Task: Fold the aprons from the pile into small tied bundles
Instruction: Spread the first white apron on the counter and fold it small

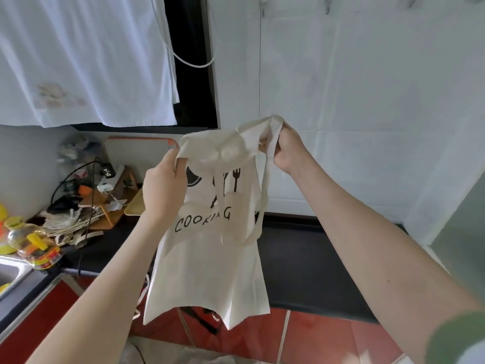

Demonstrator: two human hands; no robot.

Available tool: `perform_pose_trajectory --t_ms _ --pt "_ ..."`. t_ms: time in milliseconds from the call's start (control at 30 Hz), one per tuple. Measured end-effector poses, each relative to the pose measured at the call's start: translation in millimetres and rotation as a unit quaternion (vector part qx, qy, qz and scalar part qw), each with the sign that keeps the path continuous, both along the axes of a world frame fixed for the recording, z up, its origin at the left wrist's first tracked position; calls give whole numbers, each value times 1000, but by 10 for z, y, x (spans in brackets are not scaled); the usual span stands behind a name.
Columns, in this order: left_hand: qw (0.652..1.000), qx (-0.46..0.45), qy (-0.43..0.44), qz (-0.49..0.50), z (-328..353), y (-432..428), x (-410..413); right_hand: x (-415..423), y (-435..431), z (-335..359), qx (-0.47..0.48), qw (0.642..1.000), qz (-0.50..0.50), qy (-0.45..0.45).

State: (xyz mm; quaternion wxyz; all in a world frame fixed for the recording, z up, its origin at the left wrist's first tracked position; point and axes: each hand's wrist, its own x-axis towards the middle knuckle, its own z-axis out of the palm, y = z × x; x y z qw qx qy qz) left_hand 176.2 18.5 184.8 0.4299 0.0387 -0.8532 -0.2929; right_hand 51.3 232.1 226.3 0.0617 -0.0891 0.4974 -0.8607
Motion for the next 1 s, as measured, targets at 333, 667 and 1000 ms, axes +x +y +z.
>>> perform_pose_trajectory --t_ms 333,667,1000 --pt "932 -20 -316 -177 -218 1622 -600 -444 976 -379 1 998 8 -70" --pt "854 209 -351 -322 -295 1883 -1287 -692 1726 -489 101 983 146 -46" --pt "862 72 -389 -317 -231 2237 -1570 -603 1960 -242 255 959 121 35"
